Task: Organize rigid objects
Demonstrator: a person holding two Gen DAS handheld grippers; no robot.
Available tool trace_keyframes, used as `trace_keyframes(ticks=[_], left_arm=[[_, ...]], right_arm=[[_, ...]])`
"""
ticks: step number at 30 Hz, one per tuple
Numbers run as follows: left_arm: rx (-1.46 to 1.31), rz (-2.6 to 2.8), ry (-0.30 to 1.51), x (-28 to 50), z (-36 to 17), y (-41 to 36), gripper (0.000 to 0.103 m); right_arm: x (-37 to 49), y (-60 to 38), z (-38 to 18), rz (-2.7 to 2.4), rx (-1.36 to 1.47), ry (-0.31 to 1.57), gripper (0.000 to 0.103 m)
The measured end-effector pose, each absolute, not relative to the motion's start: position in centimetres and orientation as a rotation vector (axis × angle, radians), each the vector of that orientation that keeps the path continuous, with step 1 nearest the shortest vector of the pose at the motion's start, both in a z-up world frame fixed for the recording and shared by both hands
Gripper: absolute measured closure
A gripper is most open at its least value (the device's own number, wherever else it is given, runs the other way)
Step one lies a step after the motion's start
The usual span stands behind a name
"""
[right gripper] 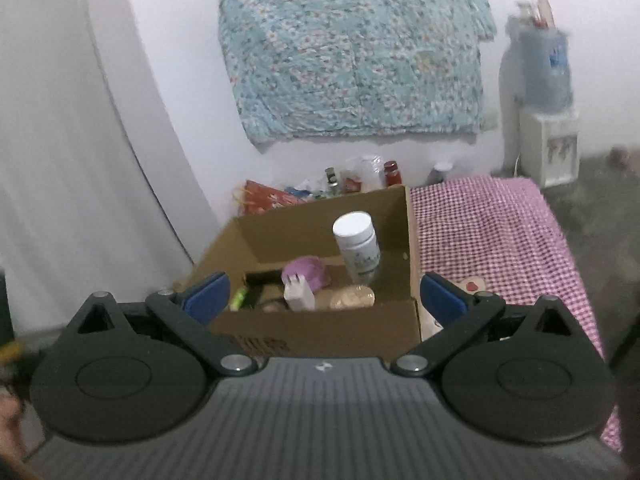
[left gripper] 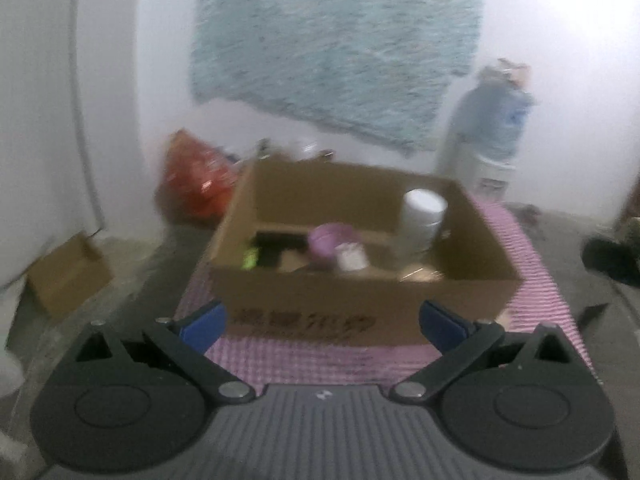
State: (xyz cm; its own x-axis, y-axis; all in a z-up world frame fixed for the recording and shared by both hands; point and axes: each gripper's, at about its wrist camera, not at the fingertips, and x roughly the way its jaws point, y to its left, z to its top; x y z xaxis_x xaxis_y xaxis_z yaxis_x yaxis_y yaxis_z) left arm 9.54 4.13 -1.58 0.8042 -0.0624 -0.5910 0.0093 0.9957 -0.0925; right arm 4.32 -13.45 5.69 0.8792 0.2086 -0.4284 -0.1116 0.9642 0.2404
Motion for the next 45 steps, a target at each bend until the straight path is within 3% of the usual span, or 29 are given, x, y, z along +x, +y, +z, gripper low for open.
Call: trace_keyframes(ticks=[5, 10, 15, 28, 45], left_arm=[[-0.037, -0.021, 0.667, 10.2, -2.5, 4.6, 0.0], [0.031, -0.033, 0.639, 10.7, -3.0, 3.6, 0.0], [0.028, -0.053, 0.607, 10.6, -3.2, 3.6, 0.0], [-0.061, -0.099, 0.643, 13.0, -2.6, 5.2, 0.0], [-0.002, -0.089, 0.637, 13.6, -2.7, 4.7, 0.0]], right_arm=[[3.2, -9.0, 3.0, 0.027, 0.057, 0.532, 0.001], [2.6, -6.8, 2.9, -0.071, -0.073, 0.481, 0.001], [2.7, -7.4, 4.0, -0.099, -0.008, 0.412, 0.001], [8.0, -7.1, 2.0, -0.038, 0.064, 0.556, 0.001], [10.6, -7.3, 1.0, -0.056, 0.068, 0.592, 0.001]])
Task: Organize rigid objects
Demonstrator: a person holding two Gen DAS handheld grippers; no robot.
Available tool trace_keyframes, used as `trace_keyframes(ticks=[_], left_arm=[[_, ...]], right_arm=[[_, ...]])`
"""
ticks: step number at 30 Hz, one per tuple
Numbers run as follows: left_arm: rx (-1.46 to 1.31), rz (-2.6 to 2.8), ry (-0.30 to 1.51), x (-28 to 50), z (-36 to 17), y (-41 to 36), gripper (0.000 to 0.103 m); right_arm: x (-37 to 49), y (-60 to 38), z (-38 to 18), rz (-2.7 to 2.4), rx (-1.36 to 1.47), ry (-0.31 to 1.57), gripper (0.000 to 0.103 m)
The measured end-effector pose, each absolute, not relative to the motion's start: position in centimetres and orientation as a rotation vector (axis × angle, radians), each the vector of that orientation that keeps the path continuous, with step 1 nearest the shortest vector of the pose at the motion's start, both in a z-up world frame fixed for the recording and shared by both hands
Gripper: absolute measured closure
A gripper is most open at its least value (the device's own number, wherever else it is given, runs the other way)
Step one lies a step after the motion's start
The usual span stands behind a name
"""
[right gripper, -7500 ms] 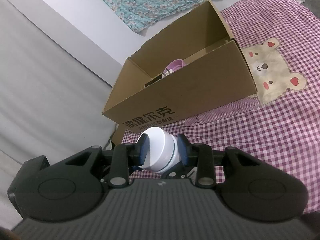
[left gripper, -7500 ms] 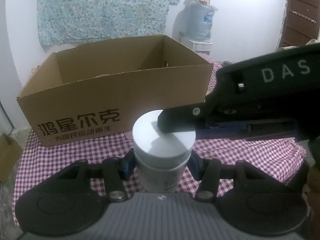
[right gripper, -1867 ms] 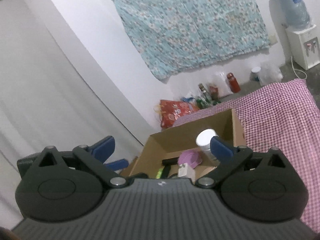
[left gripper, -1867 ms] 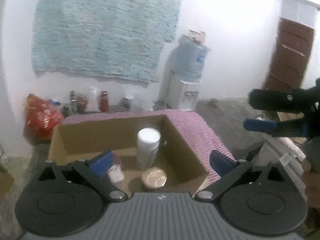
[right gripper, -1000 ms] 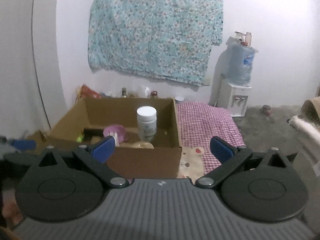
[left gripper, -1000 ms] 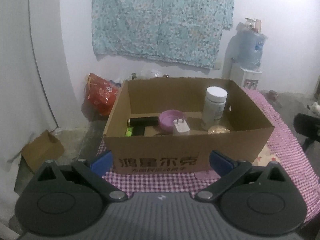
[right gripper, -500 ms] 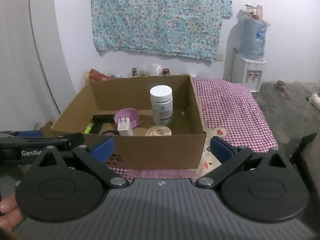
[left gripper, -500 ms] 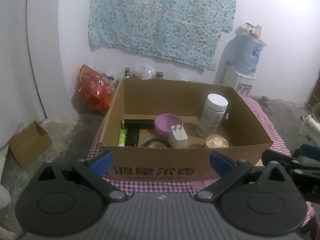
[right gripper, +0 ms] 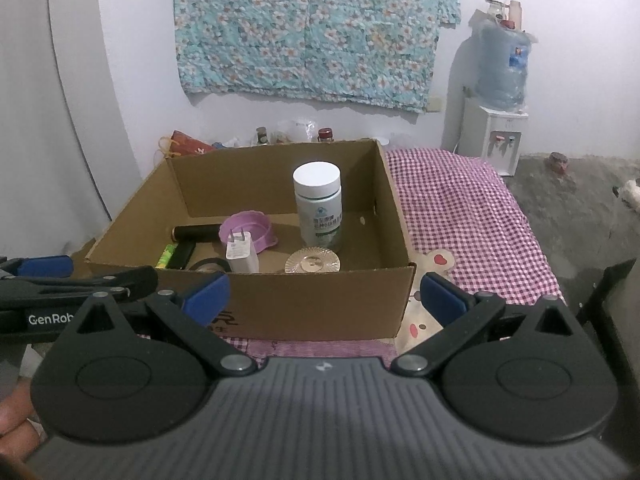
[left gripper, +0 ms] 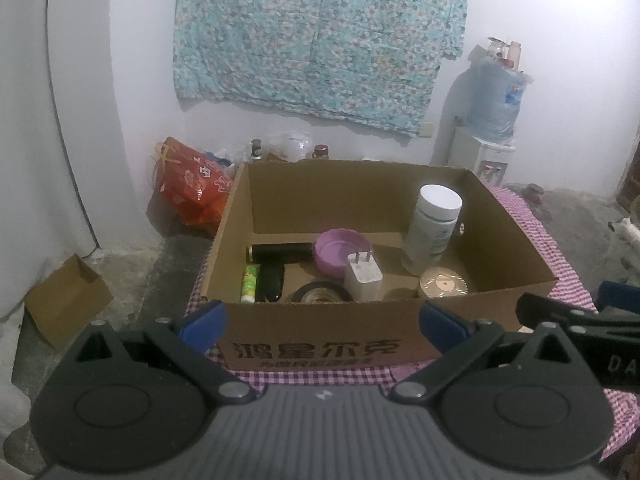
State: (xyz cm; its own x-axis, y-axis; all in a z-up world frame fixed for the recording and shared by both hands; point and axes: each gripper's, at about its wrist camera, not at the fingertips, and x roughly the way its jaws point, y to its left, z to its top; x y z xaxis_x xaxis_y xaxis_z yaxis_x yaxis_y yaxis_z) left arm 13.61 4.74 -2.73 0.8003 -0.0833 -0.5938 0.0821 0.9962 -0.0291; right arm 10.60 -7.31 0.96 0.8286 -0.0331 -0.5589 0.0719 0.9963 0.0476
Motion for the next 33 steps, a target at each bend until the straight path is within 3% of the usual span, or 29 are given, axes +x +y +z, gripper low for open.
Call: trace_keyframes(ticks=[33], left_arm=[[0.021, -0.063, 0.646, 14.2, -2.9, 5.3, 0.0]], right_arm=[[11.7, -7.4, 0.2, -0.058, 0.1, 0.633, 0.001]])
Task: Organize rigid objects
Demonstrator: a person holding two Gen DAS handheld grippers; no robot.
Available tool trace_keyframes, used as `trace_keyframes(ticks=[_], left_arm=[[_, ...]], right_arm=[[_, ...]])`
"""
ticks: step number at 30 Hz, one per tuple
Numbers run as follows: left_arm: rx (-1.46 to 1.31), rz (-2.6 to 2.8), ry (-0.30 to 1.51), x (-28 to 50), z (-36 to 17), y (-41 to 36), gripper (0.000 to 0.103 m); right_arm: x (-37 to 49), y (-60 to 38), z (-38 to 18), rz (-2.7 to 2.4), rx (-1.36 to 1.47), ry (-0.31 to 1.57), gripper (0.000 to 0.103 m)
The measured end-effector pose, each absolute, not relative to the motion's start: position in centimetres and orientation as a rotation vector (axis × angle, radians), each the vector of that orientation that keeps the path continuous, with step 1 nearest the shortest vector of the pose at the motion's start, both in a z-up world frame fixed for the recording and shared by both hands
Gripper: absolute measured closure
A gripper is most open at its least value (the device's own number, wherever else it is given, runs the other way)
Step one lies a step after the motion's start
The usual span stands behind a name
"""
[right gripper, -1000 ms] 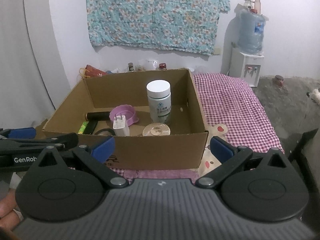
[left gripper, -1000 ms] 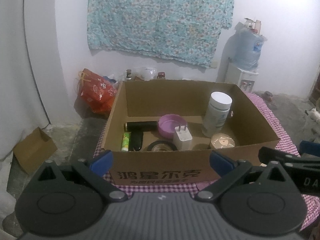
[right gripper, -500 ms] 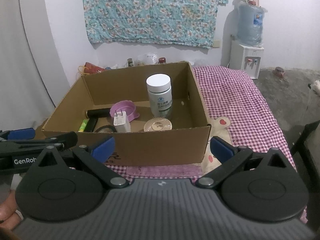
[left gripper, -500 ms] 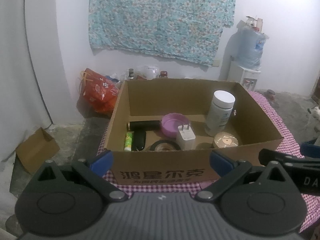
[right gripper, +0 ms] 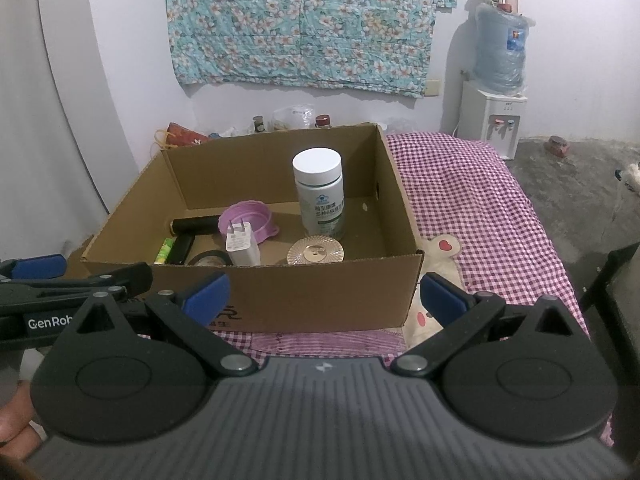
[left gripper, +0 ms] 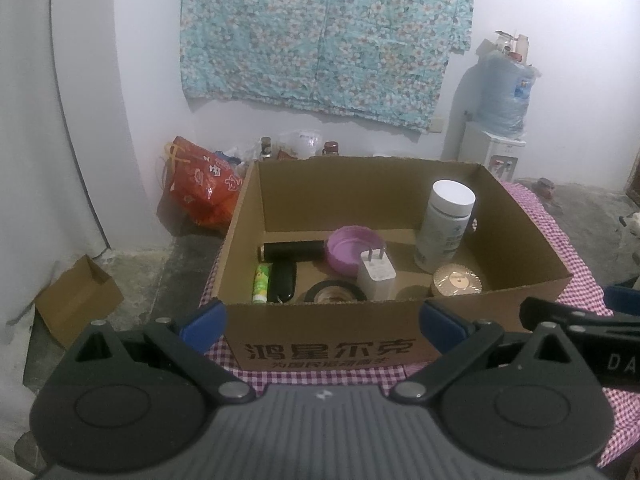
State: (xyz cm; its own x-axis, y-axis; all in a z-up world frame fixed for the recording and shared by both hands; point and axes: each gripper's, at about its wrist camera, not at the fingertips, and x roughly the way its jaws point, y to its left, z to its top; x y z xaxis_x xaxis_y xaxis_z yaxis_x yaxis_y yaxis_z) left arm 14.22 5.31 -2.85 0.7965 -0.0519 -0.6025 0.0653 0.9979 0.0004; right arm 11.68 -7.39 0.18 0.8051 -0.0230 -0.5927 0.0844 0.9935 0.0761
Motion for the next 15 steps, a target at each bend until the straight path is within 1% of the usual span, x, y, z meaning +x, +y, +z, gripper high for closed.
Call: trace_keyframes(ticks=[15], left_arm=[[0.017, -0.059, 0.658, 14.29, -3.16, 5.19, 0.0]], right_arm=[[11.95, -7.46, -0.14, -0.059, 0.098, 0.645, 0.001]])
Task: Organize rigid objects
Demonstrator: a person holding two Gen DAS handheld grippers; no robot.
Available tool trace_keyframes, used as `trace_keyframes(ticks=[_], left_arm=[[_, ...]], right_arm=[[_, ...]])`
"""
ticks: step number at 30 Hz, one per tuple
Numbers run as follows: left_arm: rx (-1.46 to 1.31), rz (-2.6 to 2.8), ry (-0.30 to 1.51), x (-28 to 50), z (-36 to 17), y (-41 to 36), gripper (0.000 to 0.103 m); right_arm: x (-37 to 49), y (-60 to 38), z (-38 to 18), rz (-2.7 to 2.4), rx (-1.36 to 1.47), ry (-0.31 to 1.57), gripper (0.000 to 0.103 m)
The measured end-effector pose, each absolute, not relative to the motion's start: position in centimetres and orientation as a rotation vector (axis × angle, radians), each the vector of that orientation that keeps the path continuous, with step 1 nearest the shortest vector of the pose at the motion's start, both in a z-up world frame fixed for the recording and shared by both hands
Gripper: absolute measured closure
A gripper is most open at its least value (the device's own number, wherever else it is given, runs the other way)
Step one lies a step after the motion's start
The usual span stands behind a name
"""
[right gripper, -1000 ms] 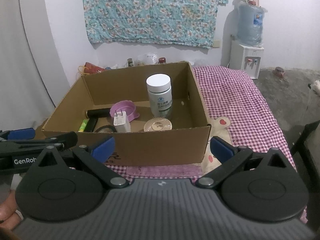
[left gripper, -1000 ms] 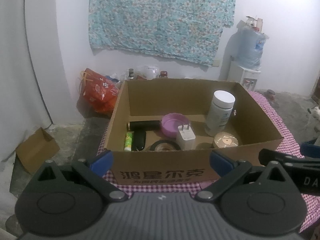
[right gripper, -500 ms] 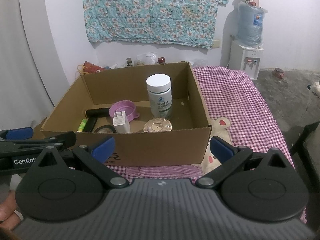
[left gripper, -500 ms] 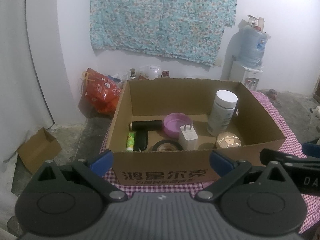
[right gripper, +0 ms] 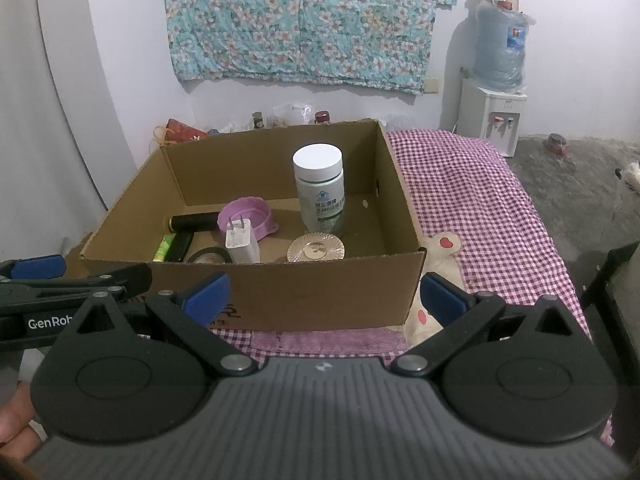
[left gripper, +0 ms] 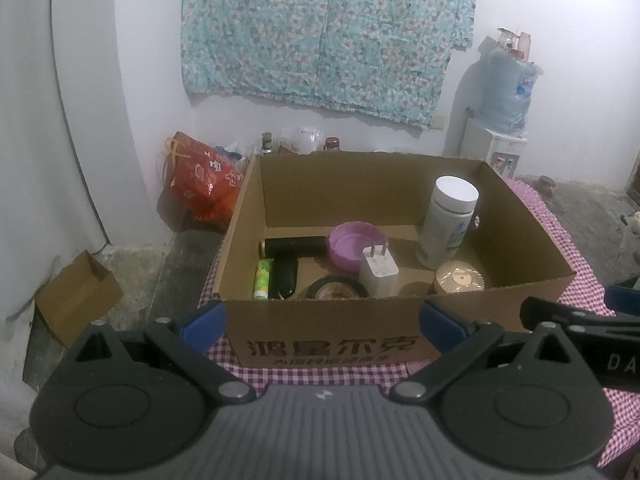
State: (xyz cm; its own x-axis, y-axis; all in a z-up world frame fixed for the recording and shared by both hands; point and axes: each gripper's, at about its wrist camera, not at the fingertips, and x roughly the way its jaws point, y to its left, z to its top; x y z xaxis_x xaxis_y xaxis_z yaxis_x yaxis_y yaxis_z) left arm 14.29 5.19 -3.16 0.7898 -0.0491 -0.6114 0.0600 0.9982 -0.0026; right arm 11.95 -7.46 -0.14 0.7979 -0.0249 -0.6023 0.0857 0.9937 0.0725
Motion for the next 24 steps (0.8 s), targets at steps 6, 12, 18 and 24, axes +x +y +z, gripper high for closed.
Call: trace_keyframes(ticks=[6, 12, 18, 24], left_arm=[[0.013, -0.059, 0.659, 14.2, -3.2, 5.2, 0.0], [-0.034, -0.09, 0.668, 14.5, -3.0, 6.0, 0.0], [-0.011, -0.042, 0.648, 15.9, -1.3, 7.8, 0.0], [-0.033, 0.023, 0.605, 17.6, 0.2, 10.1, 0.0]], right_arm=[[12.1, -7.4, -0.2, -0.059, 0.096, 0.648, 0.001], [12.1, -7.4, 0.4, -0.041, 0.08, 0.626, 0.001], [14.3, -9.2, 4.4, 0.128, 0.072, 0.559, 0.001], [22.0, -9.3, 4.8, 0.296, 0.06, 0.711, 0.002]])
